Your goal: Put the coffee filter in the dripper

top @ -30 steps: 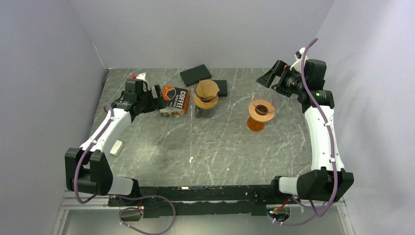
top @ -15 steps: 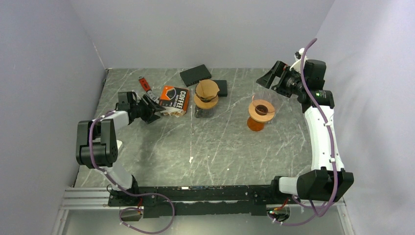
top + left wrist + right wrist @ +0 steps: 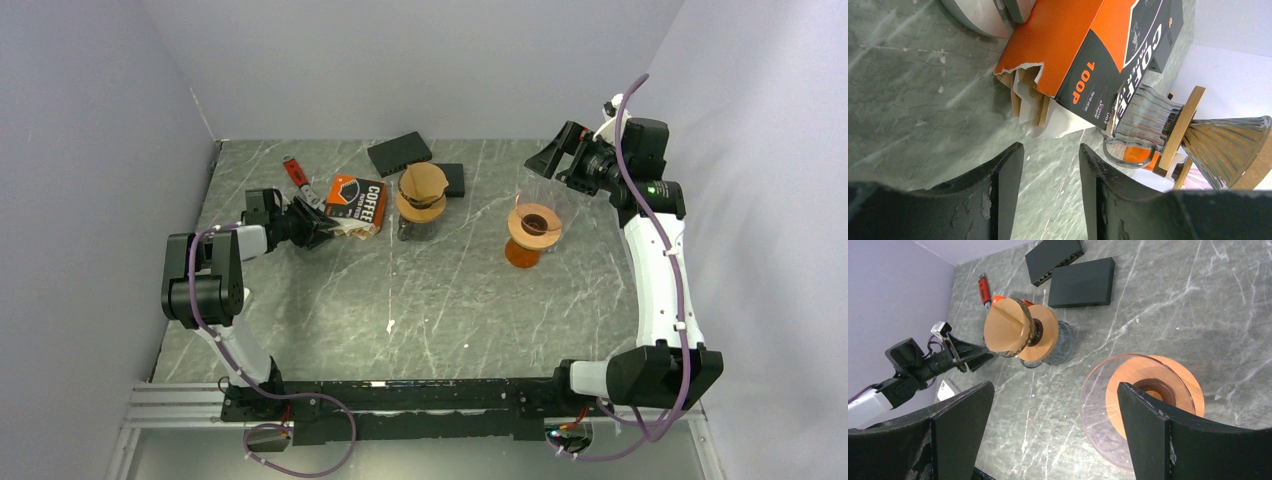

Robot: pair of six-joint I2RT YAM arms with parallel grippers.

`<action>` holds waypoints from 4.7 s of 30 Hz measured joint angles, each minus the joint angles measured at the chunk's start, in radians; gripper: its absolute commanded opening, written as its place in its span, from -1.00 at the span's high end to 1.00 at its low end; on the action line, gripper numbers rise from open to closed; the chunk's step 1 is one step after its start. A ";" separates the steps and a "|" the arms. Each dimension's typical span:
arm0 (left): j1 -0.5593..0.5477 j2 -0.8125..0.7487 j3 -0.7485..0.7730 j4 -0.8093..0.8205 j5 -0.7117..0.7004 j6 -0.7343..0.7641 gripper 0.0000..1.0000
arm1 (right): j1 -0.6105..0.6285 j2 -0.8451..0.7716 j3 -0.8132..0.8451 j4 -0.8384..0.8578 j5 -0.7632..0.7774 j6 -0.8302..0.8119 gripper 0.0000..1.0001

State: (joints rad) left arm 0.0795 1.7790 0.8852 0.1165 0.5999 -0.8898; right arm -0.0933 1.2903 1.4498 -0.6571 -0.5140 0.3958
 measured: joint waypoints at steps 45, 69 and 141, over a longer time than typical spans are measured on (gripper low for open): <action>0.002 -0.475 -0.083 -0.289 -0.104 0.089 1.00 | 0.000 0.001 0.000 0.020 -0.002 0.020 -0.99; -0.208 -0.488 0.441 -0.376 -0.078 0.433 1.00 | 0.000 -0.005 0.043 0.062 -0.047 0.028 -0.99; -0.708 -0.437 0.442 -0.304 -0.023 1.770 1.00 | 0.403 0.074 0.072 -0.013 -0.114 -0.307 -0.38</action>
State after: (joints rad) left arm -0.6281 1.3418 1.3273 -0.1875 0.5774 0.8799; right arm 0.3096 1.3647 1.5219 -0.6701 -0.6277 0.0887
